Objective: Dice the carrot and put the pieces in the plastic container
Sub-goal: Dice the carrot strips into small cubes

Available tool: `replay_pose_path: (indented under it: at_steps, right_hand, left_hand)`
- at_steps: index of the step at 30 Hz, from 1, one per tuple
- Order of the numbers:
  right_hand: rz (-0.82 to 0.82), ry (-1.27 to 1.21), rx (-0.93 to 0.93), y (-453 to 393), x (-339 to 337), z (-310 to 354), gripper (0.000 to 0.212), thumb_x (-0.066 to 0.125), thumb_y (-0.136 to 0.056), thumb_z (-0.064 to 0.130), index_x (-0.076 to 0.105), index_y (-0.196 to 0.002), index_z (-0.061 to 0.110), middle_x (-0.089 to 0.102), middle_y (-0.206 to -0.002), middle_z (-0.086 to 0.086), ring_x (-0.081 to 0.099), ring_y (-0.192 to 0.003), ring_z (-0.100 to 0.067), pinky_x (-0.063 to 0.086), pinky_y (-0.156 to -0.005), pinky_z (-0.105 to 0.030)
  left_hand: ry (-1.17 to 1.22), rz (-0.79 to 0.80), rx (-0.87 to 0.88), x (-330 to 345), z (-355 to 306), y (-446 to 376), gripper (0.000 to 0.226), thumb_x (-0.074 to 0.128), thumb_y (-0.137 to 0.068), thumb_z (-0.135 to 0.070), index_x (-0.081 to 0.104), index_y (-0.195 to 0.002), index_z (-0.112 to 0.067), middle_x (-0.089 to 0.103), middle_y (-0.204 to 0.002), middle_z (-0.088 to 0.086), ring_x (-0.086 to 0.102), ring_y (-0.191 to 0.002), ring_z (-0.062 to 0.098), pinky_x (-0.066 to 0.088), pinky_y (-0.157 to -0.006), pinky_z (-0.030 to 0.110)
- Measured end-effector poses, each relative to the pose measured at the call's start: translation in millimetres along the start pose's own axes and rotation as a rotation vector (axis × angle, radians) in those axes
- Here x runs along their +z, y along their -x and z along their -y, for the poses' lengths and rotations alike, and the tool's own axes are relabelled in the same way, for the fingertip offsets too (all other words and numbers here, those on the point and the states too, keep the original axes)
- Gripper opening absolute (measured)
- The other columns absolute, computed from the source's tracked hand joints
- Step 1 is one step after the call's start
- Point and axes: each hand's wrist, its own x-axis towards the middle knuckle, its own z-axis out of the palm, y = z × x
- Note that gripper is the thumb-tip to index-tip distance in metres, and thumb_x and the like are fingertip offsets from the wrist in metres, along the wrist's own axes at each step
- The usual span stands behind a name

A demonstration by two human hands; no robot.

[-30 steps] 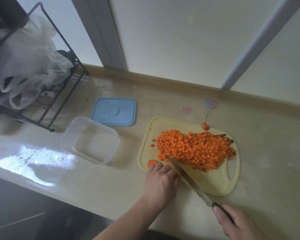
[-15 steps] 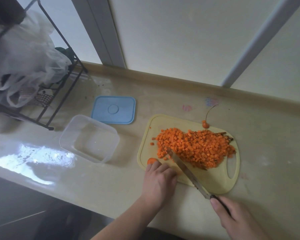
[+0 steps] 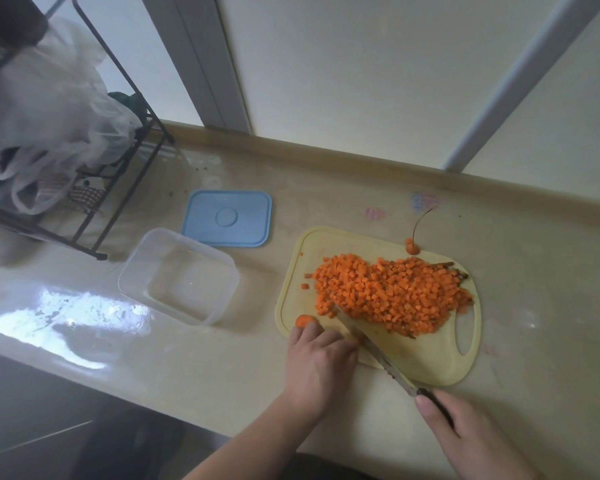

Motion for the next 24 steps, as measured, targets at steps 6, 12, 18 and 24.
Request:
replay_pose_path:
  at_steps: [6, 12, 18, 24]
  right_hand:
    - [-0.016, -0.053, 0.001, -12.3, -0.5, 13.1, 0.089, 0.019, -0.060, 0.099, 0.053, -0.071, 0.018, 0.059, -0.065, -0.005, 0.056, -0.057, -0.010, 0.044, -0.057, -0.025]
    - [-0.098, -0.063, -0.042, -12.4, -14.3, 19.0, 0.080, 0.022, -0.064, 0.097, 0.048, -0.071, 0.022, 0.049, -0.053, -0.005, 0.045, -0.047, -0.009, 0.039, -0.052, -0.029]
    - [-0.287, 0.439, -0.243, -13.1, -21.8, 22.8, 0.048, 0.027, -0.086, 0.076, 0.047, -0.071, 0.035, 0.040, -0.041, 0.012, 0.048, -0.039, -0.008, 0.027, -0.034, -0.018]
    - [-0.328, 0.615, -0.295, -27.0, -26.0, 28.5, 0.043, 0.039, -0.084, 0.066, 0.056, -0.068, 0.030, 0.048, -0.043, 0.008, 0.051, -0.036, -0.013, 0.021, -0.036, -0.021]
  left_hand:
    - [-0.036, 0.031, 0.013, 4.2, 5.0, -11.1, 0.010, 0.070, -0.082, -0.034, 0.073, -0.074, -0.028, 0.065, -0.070, -0.013, 0.053, -0.071, 0.019, 0.033, -0.070, 0.032]
    - [0.049, -0.065, -0.036, 6.6, 9.9, -28.5, 0.004, 0.075, -0.080, -0.026, 0.072, -0.079, -0.026, 0.066, -0.077, -0.012, 0.055, -0.074, 0.021, 0.037, -0.069, 0.035]
    - [0.426, -0.339, 0.042, -30.7, 11.0, -18.5, 0.022, 0.054, -0.079, -0.002, 0.055, -0.094, -0.018, 0.051, -0.094, -0.006, 0.050, -0.087, 0.018, 0.045, -0.072, 0.039]
    - [0.333, -0.321, 0.151, -46.2, 6.2, -39.5, 0.019, 0.054, -0.075, -0.009, 0.060, -0.089, -0.019, 0.057, -0.088, -0.004, 0.052, -0.085, 0.026, 0.042, -0.077, 0.040]
